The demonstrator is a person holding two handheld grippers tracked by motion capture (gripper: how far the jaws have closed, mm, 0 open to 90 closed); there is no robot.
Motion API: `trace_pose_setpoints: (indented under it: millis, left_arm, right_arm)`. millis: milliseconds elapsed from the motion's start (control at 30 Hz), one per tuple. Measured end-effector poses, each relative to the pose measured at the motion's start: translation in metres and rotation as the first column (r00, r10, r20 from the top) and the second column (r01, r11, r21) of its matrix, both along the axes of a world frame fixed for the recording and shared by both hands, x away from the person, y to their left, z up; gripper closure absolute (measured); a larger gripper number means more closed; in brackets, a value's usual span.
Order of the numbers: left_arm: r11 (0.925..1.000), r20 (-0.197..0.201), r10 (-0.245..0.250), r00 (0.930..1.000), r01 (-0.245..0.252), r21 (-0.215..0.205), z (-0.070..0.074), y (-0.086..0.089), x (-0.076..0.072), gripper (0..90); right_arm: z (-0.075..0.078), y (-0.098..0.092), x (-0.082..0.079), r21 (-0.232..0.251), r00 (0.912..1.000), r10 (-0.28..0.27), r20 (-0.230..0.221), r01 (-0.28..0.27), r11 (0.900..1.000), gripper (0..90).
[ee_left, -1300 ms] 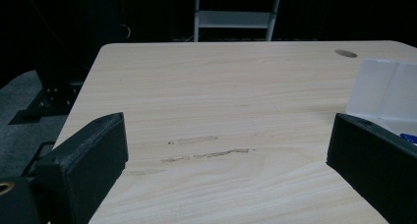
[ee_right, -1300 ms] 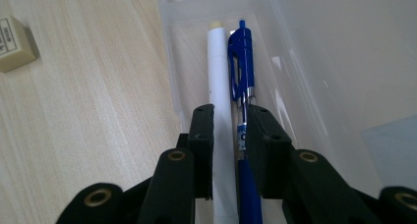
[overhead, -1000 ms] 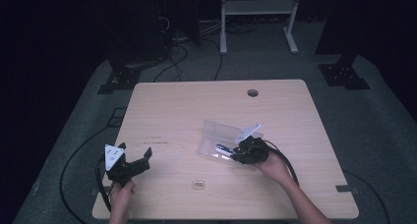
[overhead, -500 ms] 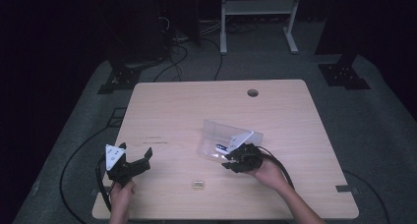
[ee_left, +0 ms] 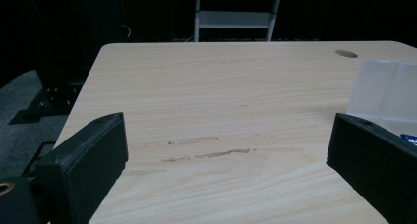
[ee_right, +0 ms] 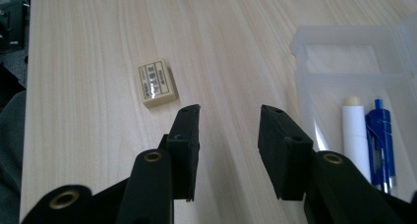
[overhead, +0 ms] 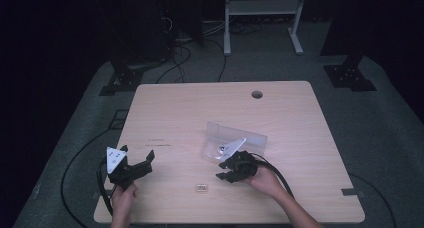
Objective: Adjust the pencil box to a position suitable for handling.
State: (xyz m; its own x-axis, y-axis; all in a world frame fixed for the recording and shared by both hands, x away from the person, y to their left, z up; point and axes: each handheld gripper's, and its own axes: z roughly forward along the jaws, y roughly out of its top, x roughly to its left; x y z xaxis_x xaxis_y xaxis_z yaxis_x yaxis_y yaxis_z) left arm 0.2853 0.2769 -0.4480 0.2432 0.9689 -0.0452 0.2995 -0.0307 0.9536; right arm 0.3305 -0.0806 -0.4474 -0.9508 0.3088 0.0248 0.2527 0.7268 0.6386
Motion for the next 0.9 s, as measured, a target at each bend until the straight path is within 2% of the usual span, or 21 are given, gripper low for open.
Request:
trace_pose_setpoints:
  millis: [333, 900]
  left_arm:
    - [1.0000, 0.002, 0.002, 1.0000, -0.002, -0.001, 0.000, 0.001, 0.000, 1.1]
    - [1.0000, -0.001, 0.001, 1.0000, -0.001, -0.001, 0.000, 0.000, 0.000, 1.1]
  right_arm:
    - [-0.005, 0.014, -0.004, 0.012, 0.9988, 0.039, -0.030, -0.039, 0.999, 57.4]
    - [-0.010, 0.030, -0.009, 0.025, 0.9951, 0.086, -0.050, -0.085, 0.996, 56.4]
